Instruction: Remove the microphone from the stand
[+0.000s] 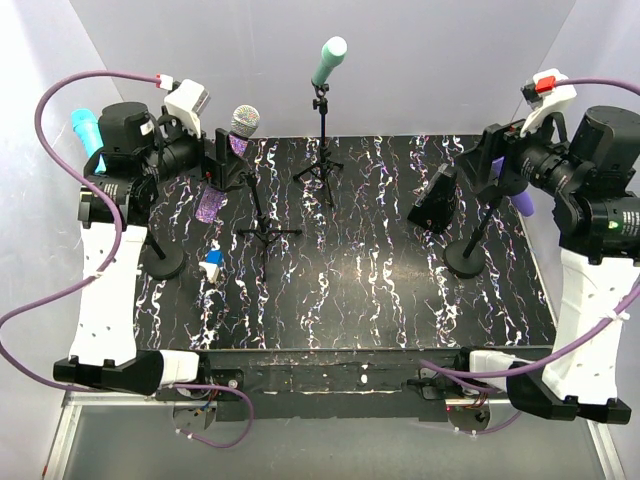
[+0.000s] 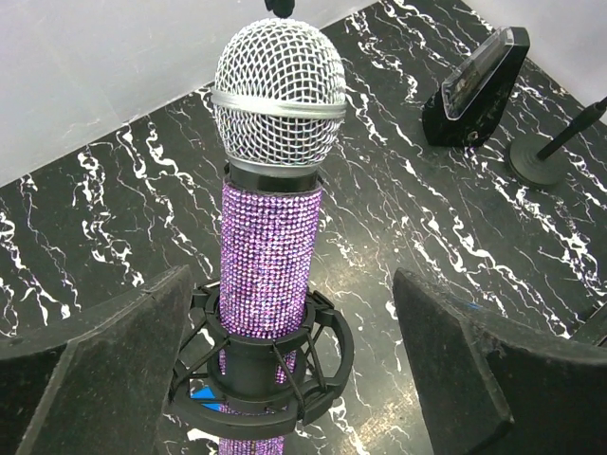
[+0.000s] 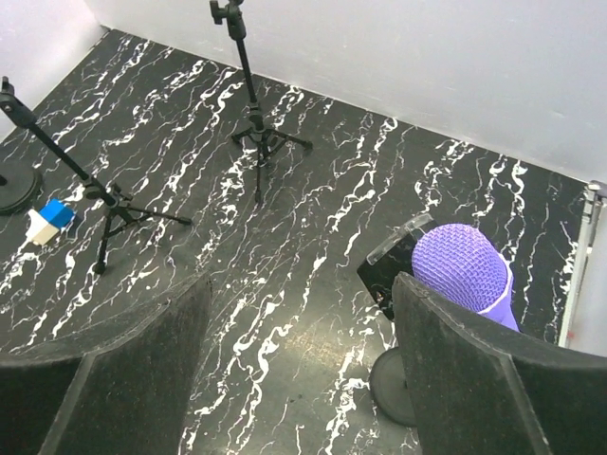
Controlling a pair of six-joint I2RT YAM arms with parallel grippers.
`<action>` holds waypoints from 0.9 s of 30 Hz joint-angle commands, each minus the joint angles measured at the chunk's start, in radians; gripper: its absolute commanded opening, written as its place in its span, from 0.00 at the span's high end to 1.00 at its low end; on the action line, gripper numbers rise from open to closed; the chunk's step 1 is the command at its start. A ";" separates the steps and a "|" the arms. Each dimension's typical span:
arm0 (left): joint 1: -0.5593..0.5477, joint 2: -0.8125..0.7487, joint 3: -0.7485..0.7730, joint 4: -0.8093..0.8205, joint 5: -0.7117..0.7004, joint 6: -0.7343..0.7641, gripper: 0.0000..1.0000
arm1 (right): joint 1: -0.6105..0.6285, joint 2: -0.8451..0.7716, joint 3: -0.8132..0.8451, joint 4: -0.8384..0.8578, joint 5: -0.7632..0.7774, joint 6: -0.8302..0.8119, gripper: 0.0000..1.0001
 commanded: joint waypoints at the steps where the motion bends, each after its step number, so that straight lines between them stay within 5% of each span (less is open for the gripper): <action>1: 0.002 -0.008 -0.006 -0.010 -0.008 0.005 0.16 | 0.011 0.012 0.009 0.053 -0.050 -0.005 0.18; 17: 0.002 0.098 0.018 -0.006 0.117 0.037 0.49 | 0.065 -0.005 -0.095 0.099 -0.056 0.030 0.21; 24: 0.002 0.132 0.040 -0.021 0.265 0.052 0.71 | 0.100 -0.011 -0.147 0.103 -0.084 0.030 0.21; 27: 0.002 0.134 0.046 -0.023 0.340 0.061 0.88 | 0.127 -0.002 -0.156 0.106 -0.090 0.038 0.21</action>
